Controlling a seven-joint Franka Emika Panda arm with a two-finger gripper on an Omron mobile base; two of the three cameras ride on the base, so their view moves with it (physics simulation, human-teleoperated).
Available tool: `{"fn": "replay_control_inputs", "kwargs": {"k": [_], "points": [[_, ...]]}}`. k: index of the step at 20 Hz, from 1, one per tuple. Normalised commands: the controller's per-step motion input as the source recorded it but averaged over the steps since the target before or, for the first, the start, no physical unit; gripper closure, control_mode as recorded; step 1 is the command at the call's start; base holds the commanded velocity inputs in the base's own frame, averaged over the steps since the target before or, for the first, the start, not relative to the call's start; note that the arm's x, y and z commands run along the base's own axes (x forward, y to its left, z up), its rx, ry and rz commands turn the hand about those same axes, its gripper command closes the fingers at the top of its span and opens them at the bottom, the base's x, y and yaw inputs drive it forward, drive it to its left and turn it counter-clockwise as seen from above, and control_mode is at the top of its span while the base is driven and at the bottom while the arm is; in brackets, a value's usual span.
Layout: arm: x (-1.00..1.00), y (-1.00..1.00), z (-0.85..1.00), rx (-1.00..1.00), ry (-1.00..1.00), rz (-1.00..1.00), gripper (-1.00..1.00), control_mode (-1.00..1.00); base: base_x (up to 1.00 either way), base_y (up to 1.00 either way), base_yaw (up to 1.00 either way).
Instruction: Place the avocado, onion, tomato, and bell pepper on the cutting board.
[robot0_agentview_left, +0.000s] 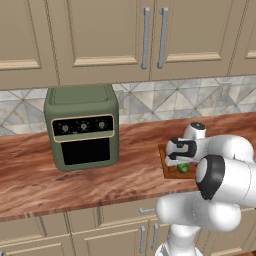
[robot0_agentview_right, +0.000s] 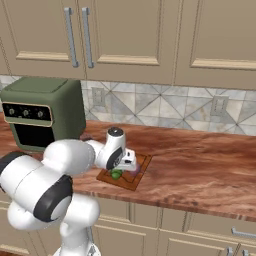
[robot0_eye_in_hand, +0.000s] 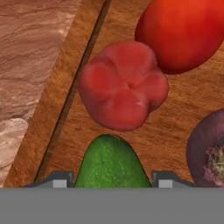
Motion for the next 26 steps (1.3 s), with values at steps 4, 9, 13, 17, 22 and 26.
{"fn": "replay_control_inputs", "kwargs": {"k": [4, 9, 13, 17, 22, 26], "points": [[0.23, -0.02, -0.30, 0.00, 0.00, 0.00, 1.00, -1.00, 0.00, 0.00, 0.00], [0.10, -0.04, -0.33, 0.00, 0.00, 0.00, -1.00, -1.00, 0.00, 0.00, 0.00], [-0.04, -0.05, -0.13, 0.00, 0.00, 0.00, -1.00, -1.00, 0.00, 0.00, 0.00], [-0.07, 0.00, 0.00, 0.00, -0.02, 0.00, -1.00, -1.00, 0.00, 0.00, 0.00], [-0.09, 0.00, 0.00, 0.00, -0.06, 0.00, -1.00, -1.00, 0.00, 0.00, 0.00], [-0.44, 0.00, 0.31, 0.00, -0.18, 0.00, -1.00, -1.00, 0.00, 0.00, 0.00]]}}
